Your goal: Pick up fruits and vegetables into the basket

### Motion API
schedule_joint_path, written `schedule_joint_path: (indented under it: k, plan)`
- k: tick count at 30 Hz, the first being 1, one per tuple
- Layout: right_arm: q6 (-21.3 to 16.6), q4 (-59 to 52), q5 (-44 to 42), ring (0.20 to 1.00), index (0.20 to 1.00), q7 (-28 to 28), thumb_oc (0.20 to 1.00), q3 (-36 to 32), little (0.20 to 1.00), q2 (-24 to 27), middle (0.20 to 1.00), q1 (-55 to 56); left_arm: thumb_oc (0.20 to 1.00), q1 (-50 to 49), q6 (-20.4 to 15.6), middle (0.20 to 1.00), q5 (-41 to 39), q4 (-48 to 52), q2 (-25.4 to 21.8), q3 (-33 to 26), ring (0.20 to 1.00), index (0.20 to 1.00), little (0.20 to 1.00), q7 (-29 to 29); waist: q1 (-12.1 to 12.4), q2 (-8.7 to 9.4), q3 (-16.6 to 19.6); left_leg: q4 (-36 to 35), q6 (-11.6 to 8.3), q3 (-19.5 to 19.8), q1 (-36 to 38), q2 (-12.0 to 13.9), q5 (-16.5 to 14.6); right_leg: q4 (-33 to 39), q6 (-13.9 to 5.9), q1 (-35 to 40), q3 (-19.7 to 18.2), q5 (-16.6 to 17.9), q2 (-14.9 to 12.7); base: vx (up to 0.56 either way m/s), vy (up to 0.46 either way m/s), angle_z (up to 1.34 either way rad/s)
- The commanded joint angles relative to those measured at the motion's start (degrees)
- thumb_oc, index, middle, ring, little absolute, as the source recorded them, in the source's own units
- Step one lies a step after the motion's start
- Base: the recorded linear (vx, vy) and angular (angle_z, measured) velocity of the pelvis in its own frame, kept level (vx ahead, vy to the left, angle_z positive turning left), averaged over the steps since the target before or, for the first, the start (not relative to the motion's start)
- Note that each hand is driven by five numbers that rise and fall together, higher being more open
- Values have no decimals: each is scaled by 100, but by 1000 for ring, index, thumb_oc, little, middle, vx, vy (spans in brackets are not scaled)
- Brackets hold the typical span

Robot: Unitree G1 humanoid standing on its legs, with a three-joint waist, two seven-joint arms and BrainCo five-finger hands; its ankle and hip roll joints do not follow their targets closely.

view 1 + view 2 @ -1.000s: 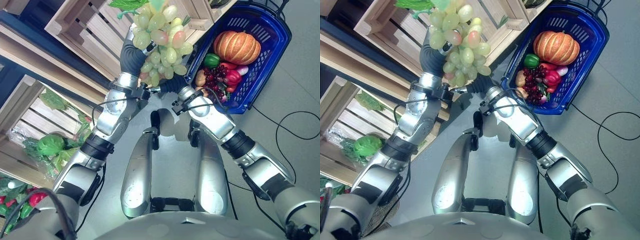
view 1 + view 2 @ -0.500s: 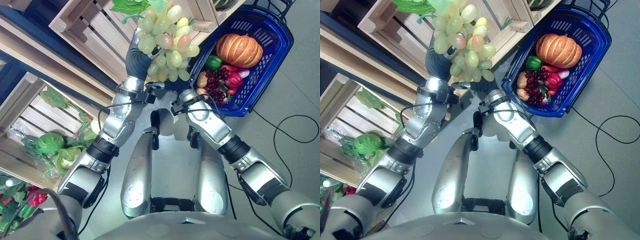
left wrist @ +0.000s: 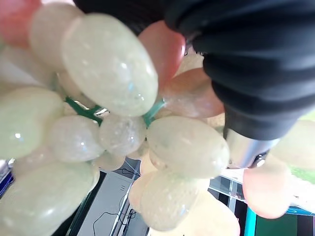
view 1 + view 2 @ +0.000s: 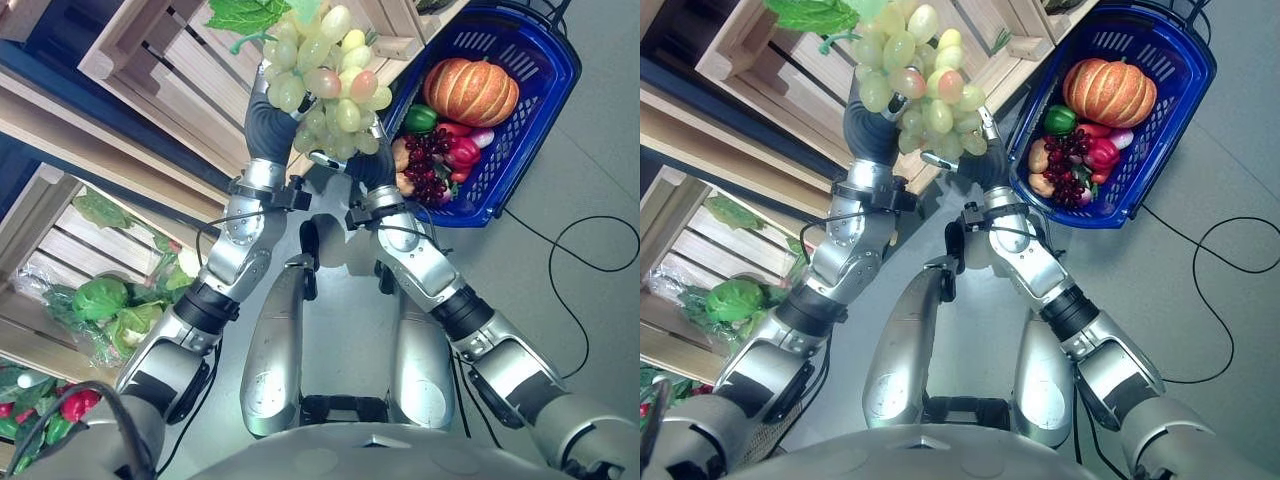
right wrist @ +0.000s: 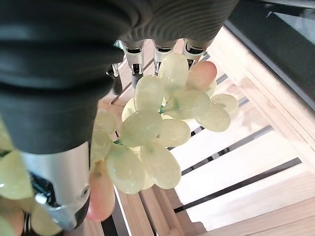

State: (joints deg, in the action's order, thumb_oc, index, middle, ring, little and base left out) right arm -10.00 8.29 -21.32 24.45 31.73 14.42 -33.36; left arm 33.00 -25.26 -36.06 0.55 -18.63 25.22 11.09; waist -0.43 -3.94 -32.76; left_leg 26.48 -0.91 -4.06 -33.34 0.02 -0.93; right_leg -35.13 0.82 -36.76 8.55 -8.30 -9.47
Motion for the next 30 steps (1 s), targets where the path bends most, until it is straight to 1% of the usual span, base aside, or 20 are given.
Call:
schedule_joint_path:
  k: [1, 5, 8, 15, 17, 19, 21, 22, 24, 26, 27, 28, 29, 30]
  plan:
    - [-507, -862, 176, 200, 200, -93, 200, -235, 200, -395, 200, -131, 200, -187, -200, 200, -90, 922, 250, 31, 200, 200, 200, -18, -52, -179, 297, 27, 458, -333, 244, -470, -856, 238, -132, 220, 167, -148, 184, 0, 0, 0]
    - [-496, -867, 232, 200, 200, -161, 200, -194, 200, -343, 200, -142, 200, -251, -83, 200, -377, 860, 294, 65, 200, 200, 200, -82, -55, -192, 297, 40, 460, -329, 252, -473, -850, 218, -133, 214, 158, -142, 173, 0, 0, 0]
    - [-441, -748, 374, 200, 200, -221, 200, -157, 200, -298, 200, -230, 200, -302, 74, 200, -671, 749, 347, 114, 200, 200, 200, -284, -37, -199, 297, 54, 472, -320, 244, -476, -849, 197, -127, 206, 159, -145, 165, 0, 0, 0]
    - [-256, -623, 644, 200, 200, -412, 200, -73, 200, -145, 200, -443, 200, -300, 199, 200, -758, 543, 360, 172, 200, 200, 200, -608, -16, -182, 297, 71, 467, -335, 235, -443, -845, 183, -124, 203, 178, -141, 148, 0, 0, 0]
    - [-112, -572, 714, 200, 200, -582, 200, 8, 200, -84, 200, -544, 200, -274, 295, 200, -733, 449, 341, 213, 200, 200, 200, -770, -8, -172, 297, 85, 463, -331, 238, -439, -844, 168, -123, 206, 182, -140, 149, 0, 0, 0]
    - [-51, -548, 751, 200, 200, -645, 200, 56, 200, -45, 200, -614, 200, -248, 398, 200, -681, 412, 336, 238, 200, 200, 200, -847, 1, -159, 297, 92, 459, -330, 235, -433, -846, 168, -124, 211, 191, -140, 144, 0, 0, 0]
    - [-10, -504, 705, 200, 200, -845, 200, 119, 200, -3, 200, -683, 200, -222, 624, 200, -550, 348, 295, 280, 200, 200, 200, -937, 15, -154, 297, 96, 455, -331, 235, -430, -846, 162, -125, 214, 204, -143, 141, 0, 0, 0]
    - [-17, -500, 695, 200, 200, -875, 200, 125, 200, 3, 200, -690, 200, -217, 659, 200, -539, 341, 289, 284, 200, 200, 200, -954, 15, -154, 297, 96, 454, -332, 235, -429, -847, 162, -125, 214, 205, -143, 140, 0, 0, 0]
    - [52, -447, 569, 200, 200, -1150, 200, 161, 200, 56, 200, -772, 200, -167, 1167, 200, -417, 217, 217, 352, 200, 200, 200, -1141, 25, -154, 297, 98, 454, -334, 241, -423, -845, 168, -128, 226, 220, -137, 133, 0, 0, 0]
    - [131, -444, 538, 200, 200, -1280, 200, 220, 200, 103, 200, -821, 200, -127, 1689, 200, -64, 93, 145, 465, 200, 200, 200, -1495, 21, -159, 297, 99, 443, -342, 257, -412, -846, 151, -140, 233, 224, -143, 128, 0, 0, 0]
    - [175, -430, 436, 200, 200, -1427, 200, 244, 200, 137, 200, -859, 200, -105, 1955, 200, 102, 14, 93, 572, 200, 200, 200, -1581, 10, -166, 297, 93, 436, -345, 271, -411, -839, 172, -144, 251, 216, -132, 133, 0, 0, 0]
    - [218, -422, 326, 200, 200, -1547, 200, 284, 200, 148, 200, -902, 307, -63, 2075, 307, 336, -38, 41, 683, 307, 307, 307, -1672, -2, -175, 297, 83, 434, -350, 287, -409, -833, 177, -151, 259, 204, -125, 139, 0, 0, 0]
    - [239, -414, 145, 200, 200, -1682, 200, 318, 200, 172, 200, -927, 787, -18, 2156, 787, 582, -88, -21, 756, 787, 787, 787, -1785, -6, -179, 297, 71, 430, -355, 305, -406, -829, 189, -156, 272, 202, -121, 142, 0, 0, 0]
    - [259, -411, -10, 200, 200, -1797, 200, 349, 200, 198, 200, -951, 1000, 34, 2262, 1000, 667, -151, -78, 839, 1000, 1000, 1000, -1914, -17, -179, 297, 58, 425, -360, 328, -405, -824, 211, -161, 296, 198, -115, 148, 0, 0, 0]
